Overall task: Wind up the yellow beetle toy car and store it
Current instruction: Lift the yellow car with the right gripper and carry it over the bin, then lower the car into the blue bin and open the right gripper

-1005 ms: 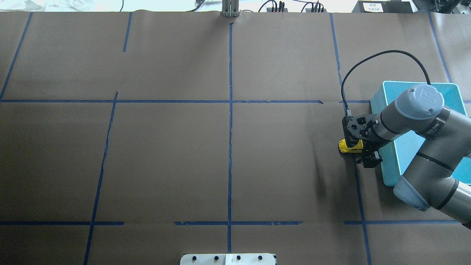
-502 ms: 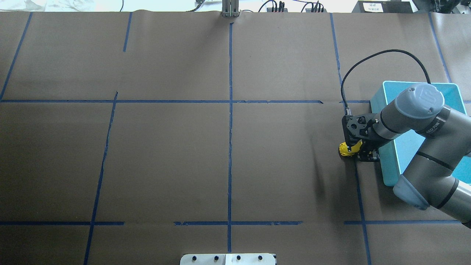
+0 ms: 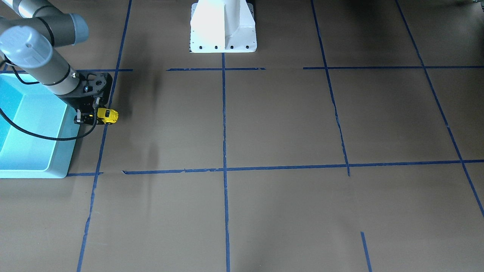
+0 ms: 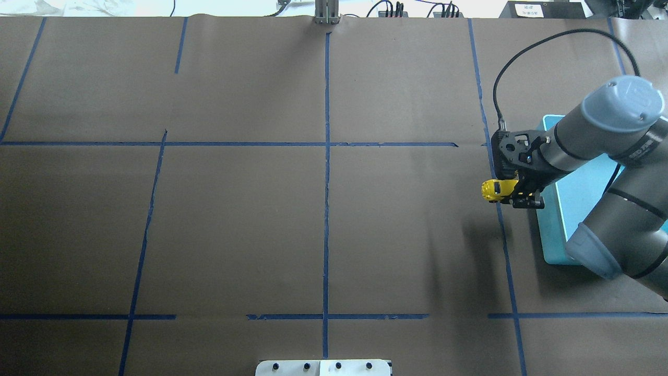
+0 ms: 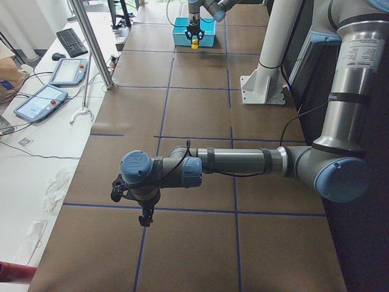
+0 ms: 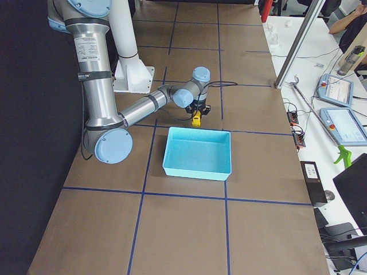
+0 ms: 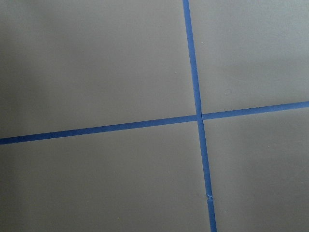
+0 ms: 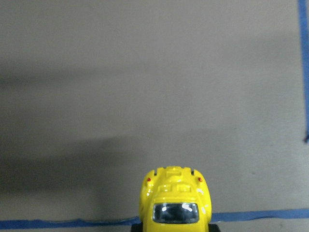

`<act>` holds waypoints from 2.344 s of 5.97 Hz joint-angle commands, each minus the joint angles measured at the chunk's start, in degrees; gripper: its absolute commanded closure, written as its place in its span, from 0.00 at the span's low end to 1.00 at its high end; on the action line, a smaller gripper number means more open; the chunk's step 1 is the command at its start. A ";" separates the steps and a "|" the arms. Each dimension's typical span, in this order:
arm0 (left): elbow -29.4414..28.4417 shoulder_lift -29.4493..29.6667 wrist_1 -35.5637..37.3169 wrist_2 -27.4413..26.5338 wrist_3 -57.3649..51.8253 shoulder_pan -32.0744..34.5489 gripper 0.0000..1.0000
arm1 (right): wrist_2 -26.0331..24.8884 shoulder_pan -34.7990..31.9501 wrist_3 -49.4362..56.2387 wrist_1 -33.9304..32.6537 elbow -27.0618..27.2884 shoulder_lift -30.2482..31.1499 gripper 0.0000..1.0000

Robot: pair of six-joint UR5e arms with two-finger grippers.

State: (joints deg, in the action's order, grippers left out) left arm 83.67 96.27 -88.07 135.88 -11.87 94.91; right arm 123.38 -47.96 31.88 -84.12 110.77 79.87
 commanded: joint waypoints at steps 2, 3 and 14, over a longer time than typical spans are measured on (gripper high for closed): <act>0.00 -0.21 0.00 0.00 0.00 0.01 0.00 | 7.46 -12.91 11.62 -14.03 9.18 -2.19 1.00; 0.00 -0.21 0.00 0.00 0.00 0.01 0.00 | 8.62 -15.12 18.32 -13.27 9.29 4.70 1.00; 0.00 -0.38 0.00 -0.09 0.00 0.01 0.00 | 2.57 -7.77 11.63 17.50 -14.27 11.19 0.99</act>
State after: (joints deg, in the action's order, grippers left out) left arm 83.67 95.94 -88.07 135.79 -11.87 94.92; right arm 126.32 -56.87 44.70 -67.19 96.60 91.13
